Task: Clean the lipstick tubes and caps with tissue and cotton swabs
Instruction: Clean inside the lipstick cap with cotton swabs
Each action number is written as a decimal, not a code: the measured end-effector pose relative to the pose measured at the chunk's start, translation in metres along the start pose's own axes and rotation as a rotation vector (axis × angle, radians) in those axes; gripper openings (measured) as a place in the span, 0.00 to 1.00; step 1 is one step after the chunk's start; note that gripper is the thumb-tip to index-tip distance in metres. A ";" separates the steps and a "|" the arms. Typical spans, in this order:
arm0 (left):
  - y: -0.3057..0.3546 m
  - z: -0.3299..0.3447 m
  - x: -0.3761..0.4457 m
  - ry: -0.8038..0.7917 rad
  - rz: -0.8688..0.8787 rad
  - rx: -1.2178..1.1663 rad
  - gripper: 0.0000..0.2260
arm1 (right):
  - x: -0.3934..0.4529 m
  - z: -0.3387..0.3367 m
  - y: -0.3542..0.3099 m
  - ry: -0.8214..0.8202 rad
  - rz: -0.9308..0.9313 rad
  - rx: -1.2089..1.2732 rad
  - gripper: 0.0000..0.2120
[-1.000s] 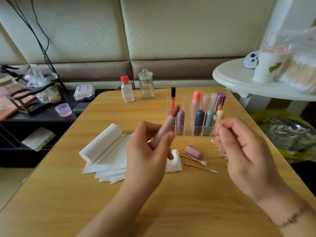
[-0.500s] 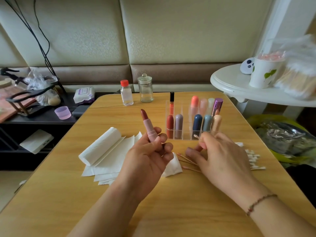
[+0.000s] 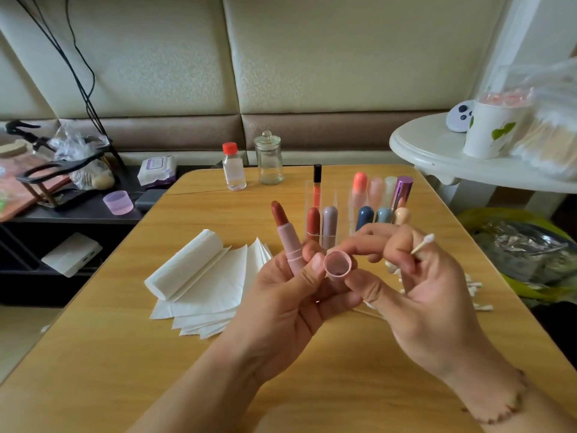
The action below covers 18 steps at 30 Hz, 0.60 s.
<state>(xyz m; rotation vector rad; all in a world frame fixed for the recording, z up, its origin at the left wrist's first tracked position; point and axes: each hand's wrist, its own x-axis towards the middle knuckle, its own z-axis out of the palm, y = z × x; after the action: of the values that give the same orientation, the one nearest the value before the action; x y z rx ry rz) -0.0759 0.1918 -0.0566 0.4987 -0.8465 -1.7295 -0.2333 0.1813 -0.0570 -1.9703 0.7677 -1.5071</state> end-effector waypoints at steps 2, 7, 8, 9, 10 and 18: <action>0.000 0.003 0.000 0.045 -0.021 -0.018 0.03 | -0.002 -0.003 0.000 0.018 0.009 -0.034 0.19; 0.006 0.005 0.001 0.178 -0.067 -0.094 0.09 | 0.007 -0.028 -0.003 -0.021 0.315 0.058 0.17; 0.007 0.004 0.001 0.190 -0.077 -0.092 0.09 | 0.007 -0.032 -0.003 -0.042 0.293 -0.011 0.17; 0.007 0.004 0.002 0.202 -0.091 -0.076 0.09 | 0.006 -0.035 -0.005 -0.058 0.236 -0.088 0.16; 0.007 0.003 0.002 0.216 -0.108 -0.057 0.09 | 0.005 -0.035 -0.007 -0.067 0.180 -0.152 0.15; 0.010 0.001 0.003 0.249 -0.182 0.087 0.11 | 0.002 -0.036 -0.002 0.016 -0.092 -0.355 0.07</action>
<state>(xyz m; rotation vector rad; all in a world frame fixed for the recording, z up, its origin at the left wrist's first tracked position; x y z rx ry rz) -0.0713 0.1879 -0.0480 0.8532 -0.7169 -1.7545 -0.2673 0.1787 -0.0462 -2.2795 1.0221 -1.5223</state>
